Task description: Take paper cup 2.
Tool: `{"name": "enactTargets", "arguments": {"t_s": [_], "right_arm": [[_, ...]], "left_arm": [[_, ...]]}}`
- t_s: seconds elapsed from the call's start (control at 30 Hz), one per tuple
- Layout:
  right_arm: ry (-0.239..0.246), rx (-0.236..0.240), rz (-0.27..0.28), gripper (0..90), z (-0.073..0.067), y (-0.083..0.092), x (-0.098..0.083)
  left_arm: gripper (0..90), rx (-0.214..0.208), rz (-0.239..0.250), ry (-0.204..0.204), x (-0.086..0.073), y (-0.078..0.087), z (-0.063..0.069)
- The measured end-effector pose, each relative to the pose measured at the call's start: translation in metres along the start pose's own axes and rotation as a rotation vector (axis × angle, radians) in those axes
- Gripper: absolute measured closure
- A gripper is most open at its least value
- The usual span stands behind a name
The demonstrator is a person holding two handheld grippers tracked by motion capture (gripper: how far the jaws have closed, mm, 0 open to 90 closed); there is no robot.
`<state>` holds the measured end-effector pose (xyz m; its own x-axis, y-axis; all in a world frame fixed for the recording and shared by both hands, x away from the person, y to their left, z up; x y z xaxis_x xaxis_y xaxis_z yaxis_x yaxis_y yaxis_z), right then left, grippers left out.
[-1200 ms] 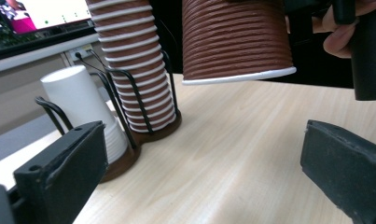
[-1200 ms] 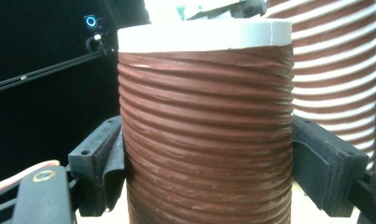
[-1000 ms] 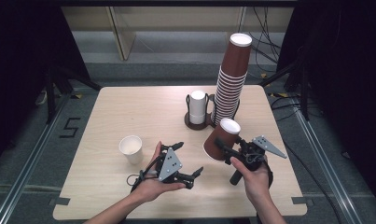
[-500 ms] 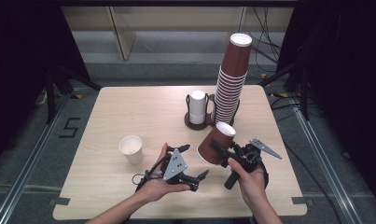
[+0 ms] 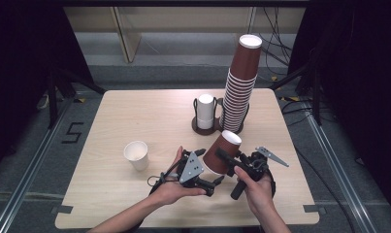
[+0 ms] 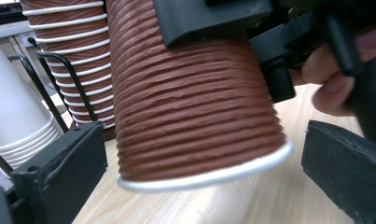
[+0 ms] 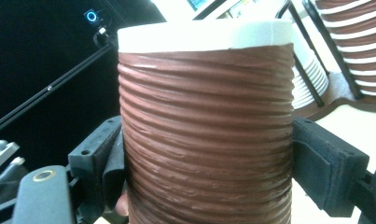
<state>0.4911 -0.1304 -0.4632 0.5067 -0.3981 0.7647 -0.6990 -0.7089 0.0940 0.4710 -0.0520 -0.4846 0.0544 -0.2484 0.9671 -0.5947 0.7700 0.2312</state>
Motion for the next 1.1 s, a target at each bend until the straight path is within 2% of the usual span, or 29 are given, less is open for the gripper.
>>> {"name": "enactTargets", "arguments": {"t_s": [0.07, 0.2, 0.43, 0.47, 0.6, 0.77, 0.93, 1.1], "right_arm": [[0.008, 0.013, 0.001, 19.1, -0.001, -0.001, -0.002], [0.002, 0.007, -0.006, 19.1, -0.002, -0.002, -0.004], [0.008, 0.007, -0.009, 19.1, -0.002, -0.003, -0.005], [0.005, -0.006, -0.01, 19.1, -0.001, -0.004, -0.006], [0.003, 0.012, 0.002, 19.1, -0.001, -0.003, -0.004], [-0.007, 0.015, 0.0, 18.5, -0.002, -0.003, -0.005], [-0.02, 0.015, 0.002, 16.7, -0.001, -0.004, -0.004], [-0.012, 0.01, -0.001, 14.9, -0.001, -0.002, -0.001]], "left_arm": [[0.0, 0.001, -0.002, 0.013, 0.0, -0.002, -0.001], [0.0, 0.002, -0.002, 0.028, 0.0, -0.006, -0.001], [0.0, 0.0, -0.012, 0.02, -0.001, -0.012, -0.001], [0.0, 0.004, -0.008, 0.028, -0.001, -0.014, -0.002], [0.0, 0.007, -0.007, 0.032, -0.001, -0.015, -0.001], [2.9, 0.01, -0.005, 0.042, -0.001, -0.015, -0.002], [6.1, 0.014, -0.024, 0.047, 0.0, -0.013, -0.002], [9.1, 0.013, -0.025, 0.047, 0.002, -0.013, 0.001]]}}
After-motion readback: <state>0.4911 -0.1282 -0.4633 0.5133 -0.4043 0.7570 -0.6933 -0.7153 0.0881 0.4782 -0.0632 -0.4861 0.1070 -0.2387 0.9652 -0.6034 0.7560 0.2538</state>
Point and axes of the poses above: each handheld gripper's, and its own axes: y roughly backward along the jaws, x roughly out of its top, z roughly to its right, the point moved 9 cm from there along -y, roughly forward along the jaws, and after that the axes turned 3 degrees about x, right-handed, at the moved point
